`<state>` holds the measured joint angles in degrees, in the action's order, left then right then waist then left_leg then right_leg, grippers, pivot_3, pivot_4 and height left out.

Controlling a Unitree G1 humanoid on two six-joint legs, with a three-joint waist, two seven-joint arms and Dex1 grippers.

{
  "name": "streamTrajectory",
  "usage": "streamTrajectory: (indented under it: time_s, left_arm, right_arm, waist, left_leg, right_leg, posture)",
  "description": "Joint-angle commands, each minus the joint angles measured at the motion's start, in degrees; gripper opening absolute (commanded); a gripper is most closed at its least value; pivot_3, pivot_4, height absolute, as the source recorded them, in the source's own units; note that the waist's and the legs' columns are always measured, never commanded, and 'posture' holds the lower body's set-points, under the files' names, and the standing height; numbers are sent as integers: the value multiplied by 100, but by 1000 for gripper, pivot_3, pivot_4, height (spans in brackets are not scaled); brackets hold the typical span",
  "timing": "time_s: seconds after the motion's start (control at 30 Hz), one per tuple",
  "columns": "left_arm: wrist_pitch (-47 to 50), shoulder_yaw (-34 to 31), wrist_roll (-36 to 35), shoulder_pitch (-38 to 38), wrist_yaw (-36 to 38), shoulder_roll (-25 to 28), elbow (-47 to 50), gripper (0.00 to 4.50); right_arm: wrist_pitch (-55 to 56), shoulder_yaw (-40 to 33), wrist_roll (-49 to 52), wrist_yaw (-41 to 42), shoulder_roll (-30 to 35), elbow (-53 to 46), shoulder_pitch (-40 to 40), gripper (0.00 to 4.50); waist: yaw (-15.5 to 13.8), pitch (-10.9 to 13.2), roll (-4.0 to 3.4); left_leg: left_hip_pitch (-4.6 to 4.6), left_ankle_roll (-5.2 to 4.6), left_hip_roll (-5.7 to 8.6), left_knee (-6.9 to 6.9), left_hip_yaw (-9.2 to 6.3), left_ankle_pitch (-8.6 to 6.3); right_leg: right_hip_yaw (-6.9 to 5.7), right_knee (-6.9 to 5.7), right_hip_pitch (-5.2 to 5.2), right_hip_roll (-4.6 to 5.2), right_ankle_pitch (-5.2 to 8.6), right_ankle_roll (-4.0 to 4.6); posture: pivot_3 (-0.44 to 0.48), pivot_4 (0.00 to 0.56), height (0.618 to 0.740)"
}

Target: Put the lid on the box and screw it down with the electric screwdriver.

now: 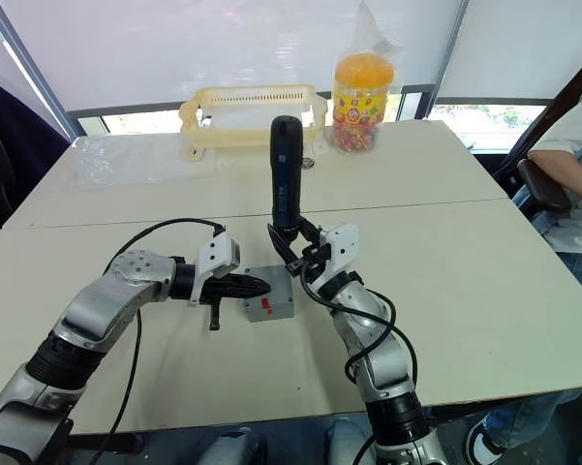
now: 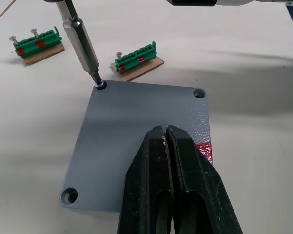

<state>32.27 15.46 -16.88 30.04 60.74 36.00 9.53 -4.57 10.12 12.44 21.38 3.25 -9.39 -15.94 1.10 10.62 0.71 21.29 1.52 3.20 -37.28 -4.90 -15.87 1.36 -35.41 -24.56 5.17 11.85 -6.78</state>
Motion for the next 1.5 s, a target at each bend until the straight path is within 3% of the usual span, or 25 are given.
streamTrajectory:
  time_s: [0.03, 1.5]
  left_arm:
    - [121, 76, 92, -93, -15, 67, -12, 50]
    - [179, 109, 79, -81, -21, -25, 51, 50]
  right_arm:
    - [-34, 135, -129, 47, 24, 104, 156, 1702]
    - [235, 87, -793, -157, 270, 574, 132, 1702]
  waist:
    - [0, -3, 0]
    - [-12, -87, 6]
  left_leg:
    - [0, 0, 0, 0, 0, 0]
    - [-13, -1, -1, 2, -3, 0]
  right_leg:
    - [0, 0, 0, 0, 0, 0]
    - [-1, 8, 18, -1, 2, 2]
  posture:
    - [0, 150, 740]
    - [0, 150, 740]
